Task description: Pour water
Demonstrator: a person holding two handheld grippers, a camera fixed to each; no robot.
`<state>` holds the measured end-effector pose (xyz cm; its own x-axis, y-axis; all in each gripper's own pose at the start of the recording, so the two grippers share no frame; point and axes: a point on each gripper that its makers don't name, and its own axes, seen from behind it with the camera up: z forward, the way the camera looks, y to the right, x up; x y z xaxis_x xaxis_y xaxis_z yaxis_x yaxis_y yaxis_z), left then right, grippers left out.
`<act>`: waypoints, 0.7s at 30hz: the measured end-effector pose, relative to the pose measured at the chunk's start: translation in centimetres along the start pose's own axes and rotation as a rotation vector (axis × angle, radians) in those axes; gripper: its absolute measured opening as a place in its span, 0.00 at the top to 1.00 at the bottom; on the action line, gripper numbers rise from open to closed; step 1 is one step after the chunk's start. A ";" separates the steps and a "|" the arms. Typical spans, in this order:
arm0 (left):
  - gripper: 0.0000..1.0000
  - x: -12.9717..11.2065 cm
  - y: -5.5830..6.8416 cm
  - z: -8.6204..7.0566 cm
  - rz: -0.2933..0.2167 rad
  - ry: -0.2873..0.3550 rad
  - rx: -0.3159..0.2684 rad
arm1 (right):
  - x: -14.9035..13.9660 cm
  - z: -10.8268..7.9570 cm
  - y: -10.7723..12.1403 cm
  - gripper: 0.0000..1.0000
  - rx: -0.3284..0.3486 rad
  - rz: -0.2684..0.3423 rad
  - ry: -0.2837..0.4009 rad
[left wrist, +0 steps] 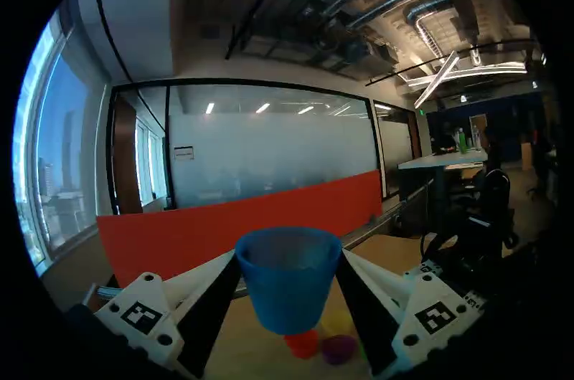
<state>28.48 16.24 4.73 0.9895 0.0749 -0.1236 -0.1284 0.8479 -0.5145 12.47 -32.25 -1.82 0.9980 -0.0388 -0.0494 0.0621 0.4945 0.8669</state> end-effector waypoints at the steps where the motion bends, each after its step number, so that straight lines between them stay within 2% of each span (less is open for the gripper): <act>1: 0.14 -0.2 -0.1 0.0 -0.004 -0.003 0.002 | 0.0 0.0 0.0 0.10 -0.001 0.000 -0.001; 11: 0.14 -1.6 -0.6 -0.4 -0.012 -0.017 0.014 | 0.2 -0.2 0.4 0.10 -0.011 0.000 -0.008; 21: 0.14 -2.6 -1.3 -1.0 -0.027 -0.021 0.016 | 0.6 -1.7 2.2 0.10 -0.058 -0.004 -0.017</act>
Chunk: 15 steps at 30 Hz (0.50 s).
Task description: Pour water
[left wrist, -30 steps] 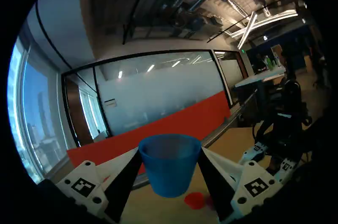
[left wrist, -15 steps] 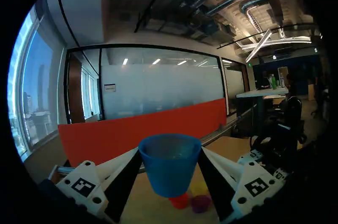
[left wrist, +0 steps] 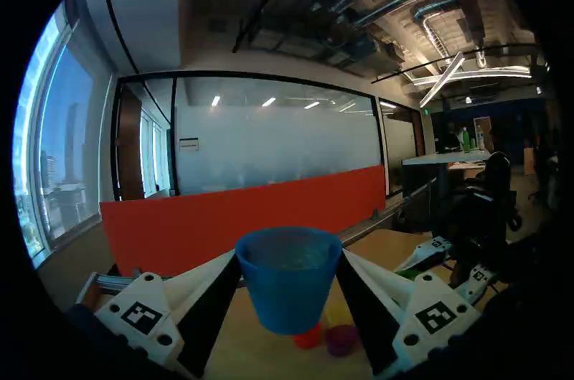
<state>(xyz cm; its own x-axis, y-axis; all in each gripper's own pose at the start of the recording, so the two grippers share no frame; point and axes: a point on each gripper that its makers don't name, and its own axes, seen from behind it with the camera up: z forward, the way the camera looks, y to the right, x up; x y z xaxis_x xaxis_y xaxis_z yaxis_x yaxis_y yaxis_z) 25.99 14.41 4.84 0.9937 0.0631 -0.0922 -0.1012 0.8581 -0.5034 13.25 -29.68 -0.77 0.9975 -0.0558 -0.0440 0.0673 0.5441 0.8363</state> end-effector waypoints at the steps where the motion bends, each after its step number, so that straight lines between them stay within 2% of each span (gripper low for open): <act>1: 0.14 -0.2 0.0 -0.1 -0.002 -0.001 0.000 | 0.0 -0.2 0.3 0.10 -0.006 0.000 -0.001; 15: 0.13 -2.4 -1.0 -1.2 -0.047 -0.012 0.013 | -0.1 -4.2 4.4 0.10 -0.111 -0.008 -0.024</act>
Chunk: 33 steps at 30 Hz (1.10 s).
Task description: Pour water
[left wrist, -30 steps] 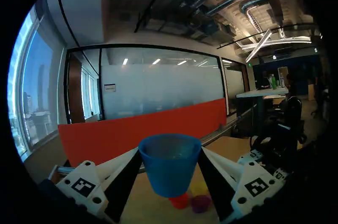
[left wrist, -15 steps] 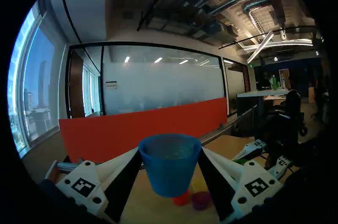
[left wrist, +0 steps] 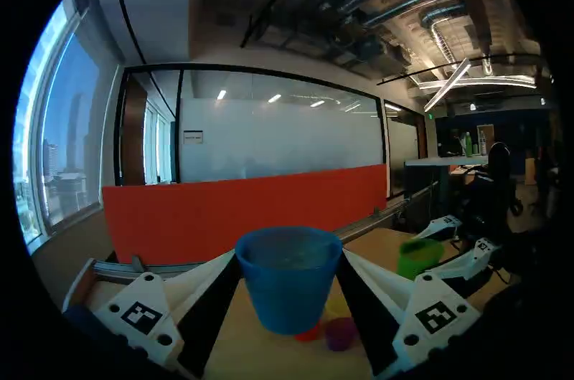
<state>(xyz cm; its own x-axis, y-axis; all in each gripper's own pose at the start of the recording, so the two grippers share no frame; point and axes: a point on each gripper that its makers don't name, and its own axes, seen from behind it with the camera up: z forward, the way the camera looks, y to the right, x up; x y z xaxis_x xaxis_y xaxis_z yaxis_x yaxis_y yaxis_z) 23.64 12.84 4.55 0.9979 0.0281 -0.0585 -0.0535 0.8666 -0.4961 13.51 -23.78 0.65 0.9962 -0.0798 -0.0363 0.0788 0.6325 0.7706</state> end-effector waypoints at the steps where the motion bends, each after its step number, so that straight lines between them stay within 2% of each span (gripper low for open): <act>1: 0.13 -0.2 -0.1 -0.1 -0.002 -0.001 0.001 | 0.0 -0.2 0.3 0.10 -0.007 0.001 -0.001; 11: 0.14 -1.9 -0.6 -0.9 -0.008 -0.016 0.003 | 0.1 -2.4 3.2 0.10 -0.073 -0.001 -0.013; 23: 0.13 -3.9 -0.7 -1.4 -0.010 -0.036 -0.002 | -0.2 -4.9 6.0 0.10 -0.139 0.007 -0.037; 33: 0.13 -4.9 -0.4 -1.5 0.002 -0.052 -0.012 | -0.6 -6.2 7.7 0.10 -0.180 0.009 -0.047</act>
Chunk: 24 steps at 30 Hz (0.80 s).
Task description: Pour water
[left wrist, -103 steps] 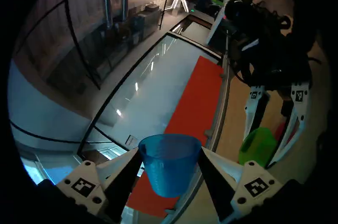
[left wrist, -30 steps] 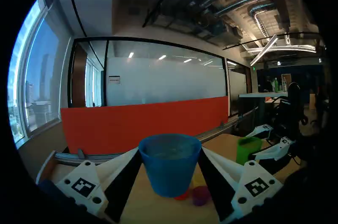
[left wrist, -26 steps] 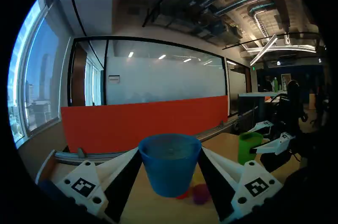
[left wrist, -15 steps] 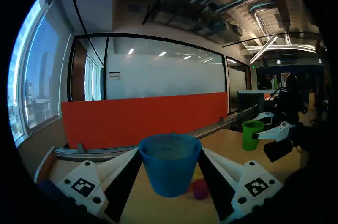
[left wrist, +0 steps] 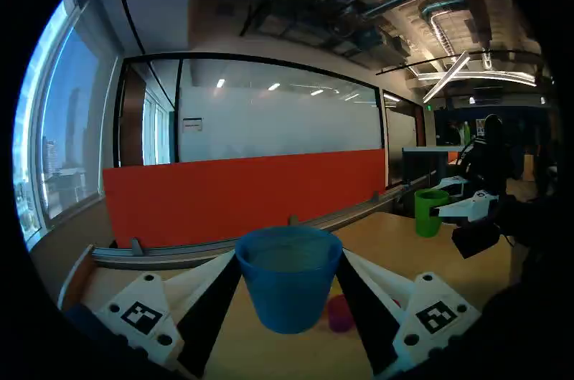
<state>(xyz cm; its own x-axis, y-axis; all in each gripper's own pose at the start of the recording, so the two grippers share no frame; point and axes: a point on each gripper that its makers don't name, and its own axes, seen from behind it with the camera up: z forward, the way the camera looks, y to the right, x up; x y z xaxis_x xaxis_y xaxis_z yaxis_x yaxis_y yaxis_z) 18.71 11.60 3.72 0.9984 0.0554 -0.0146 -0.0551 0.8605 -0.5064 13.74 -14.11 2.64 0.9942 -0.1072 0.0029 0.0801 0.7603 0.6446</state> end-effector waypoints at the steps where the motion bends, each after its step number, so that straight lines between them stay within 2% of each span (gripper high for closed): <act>1: 0.13 -0.1 0.1 0.0 0.000 -0.002 -0.002 | 0.0 -0.1 0.2 0.10 -0.003 0.001 0.000; 8: 0.13 -1.2 0.4 0.3 0.019 -0.033 -0.018 | -0.5 0.0 0.9 0.10 -0.014 0.012 -0.011; 14: 0.13 -2.9 1.1 0.4 0.053 -0.083 -0.046 | -1.4 0.3 1.0 0.09 -0.010 0.005 -0.038; 24: 0.13 -5.7 1.4 0.9 0.084 -0.169 -0.083 | -2.7 0.4 1.3 0.09 0.006 0.010 -0.079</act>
<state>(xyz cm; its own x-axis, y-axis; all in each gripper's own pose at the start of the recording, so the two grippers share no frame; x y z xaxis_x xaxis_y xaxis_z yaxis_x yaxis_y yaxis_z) 12.94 12.92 3.85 0.9732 0.2149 0.0813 -0.1295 0.8053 -0.5785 11.14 -13.07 3.78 0.9862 -0.1502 0.0693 0.0698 0.7578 0.6487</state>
